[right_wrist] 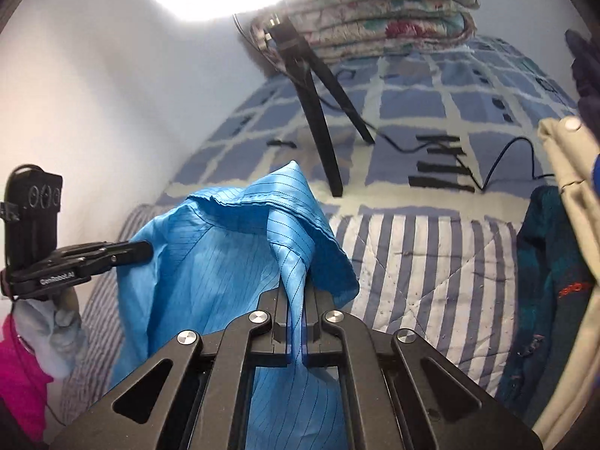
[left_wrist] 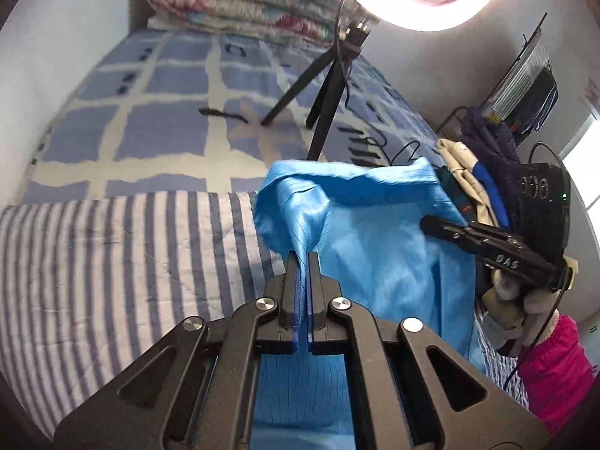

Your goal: Fold large clothes

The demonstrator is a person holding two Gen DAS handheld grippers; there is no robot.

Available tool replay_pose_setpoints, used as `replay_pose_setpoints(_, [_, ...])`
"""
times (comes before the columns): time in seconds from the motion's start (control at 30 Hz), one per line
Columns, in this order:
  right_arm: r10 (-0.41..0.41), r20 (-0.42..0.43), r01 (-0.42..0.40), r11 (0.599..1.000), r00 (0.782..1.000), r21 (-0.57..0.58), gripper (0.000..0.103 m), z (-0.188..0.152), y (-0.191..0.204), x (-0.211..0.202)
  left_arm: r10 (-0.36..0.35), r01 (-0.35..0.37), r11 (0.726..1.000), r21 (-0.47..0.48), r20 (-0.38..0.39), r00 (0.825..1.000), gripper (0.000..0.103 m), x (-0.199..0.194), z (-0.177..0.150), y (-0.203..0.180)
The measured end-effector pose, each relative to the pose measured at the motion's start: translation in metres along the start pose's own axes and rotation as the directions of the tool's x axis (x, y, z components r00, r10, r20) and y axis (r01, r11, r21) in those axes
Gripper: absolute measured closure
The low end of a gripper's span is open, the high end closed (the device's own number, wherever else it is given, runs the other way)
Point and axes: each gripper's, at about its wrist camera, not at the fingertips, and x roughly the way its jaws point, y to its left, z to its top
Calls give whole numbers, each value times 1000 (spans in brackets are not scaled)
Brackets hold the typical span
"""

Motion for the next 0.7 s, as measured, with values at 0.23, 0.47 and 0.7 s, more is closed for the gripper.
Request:
replay_pose_setpoints(0.23, [53,78,-51,998,996,-32,102,-4,27,-56,-4,1,1000,29,72,997,103,-48,-21,-25])
replay_pose_setpoints(0.47, [61,127,-53,996,990,-66,102,-43,63,-133,-13,7,999,50,108,994,103,-112,-66,-65])
replay_pose_setpoints(0.7, [35,111,-22,993,993,-115,102,-114,113,-200,0,-12,994,108,115,993,103,-178,-141,-111])
